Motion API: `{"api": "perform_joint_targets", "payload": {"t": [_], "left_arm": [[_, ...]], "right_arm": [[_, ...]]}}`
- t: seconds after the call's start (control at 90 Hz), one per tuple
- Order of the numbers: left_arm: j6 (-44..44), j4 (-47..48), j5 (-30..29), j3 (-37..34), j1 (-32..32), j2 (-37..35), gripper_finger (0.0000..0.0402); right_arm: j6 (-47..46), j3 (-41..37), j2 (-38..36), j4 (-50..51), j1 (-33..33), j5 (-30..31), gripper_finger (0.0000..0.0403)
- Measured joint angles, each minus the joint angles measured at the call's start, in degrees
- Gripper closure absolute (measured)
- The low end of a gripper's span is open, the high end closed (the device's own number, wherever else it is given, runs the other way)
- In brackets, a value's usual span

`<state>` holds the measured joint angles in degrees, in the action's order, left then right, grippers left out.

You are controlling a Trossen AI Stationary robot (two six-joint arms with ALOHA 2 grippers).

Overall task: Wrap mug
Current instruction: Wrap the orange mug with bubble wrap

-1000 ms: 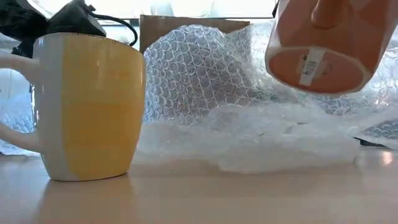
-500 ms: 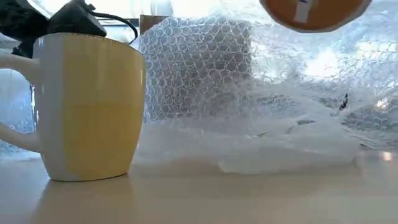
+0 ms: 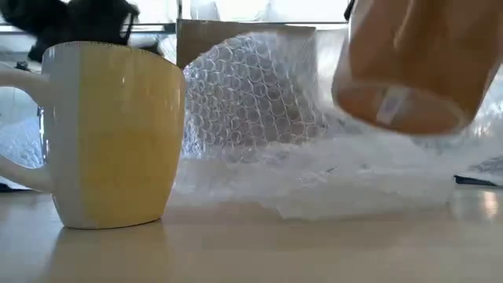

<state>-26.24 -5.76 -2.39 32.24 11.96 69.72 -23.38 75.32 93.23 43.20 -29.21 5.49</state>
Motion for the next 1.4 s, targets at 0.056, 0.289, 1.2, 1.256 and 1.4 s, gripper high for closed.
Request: {"api": "perform_joint_targets", "payload": {"t": [0.056, 0.289, 1.2, 1.256, 1.4], "left_arm": [[3.9, -0.1, -1.1, 3.5, 0.8, -0.2, 0.0402], [13.0, 0.1, -1.3, 14.6, 1.1, 10.0, 0.0402], [16.8, 1.9, 4.9, 33.1, 0.3, 46.0, 0.0402], [17.0, 1.8, 5.0, 33.1, 0.3, 46.1, 0.0401], [17.0, 2.3, 5.0, 33.1, 0.3, 46.1, 0.0401]], "right_arm": [[0.0, -0.4, 0.0, 0.1, 0.3, 0.6, 0.0403], [0.9, -0.2, 0.0, -0.3, 1.7, 2.2, 0.0403], [-5.2, 5.2, -8.8, 5.0, 1.4, -2.3, 0.0403], [-5.9, 5.4, -10.5, 5.3, 1.4, -2.3, 0.0403], [-7.8, 5.7, -14.7, 5.3, 1.1, -3.2, 0.0403]]}}
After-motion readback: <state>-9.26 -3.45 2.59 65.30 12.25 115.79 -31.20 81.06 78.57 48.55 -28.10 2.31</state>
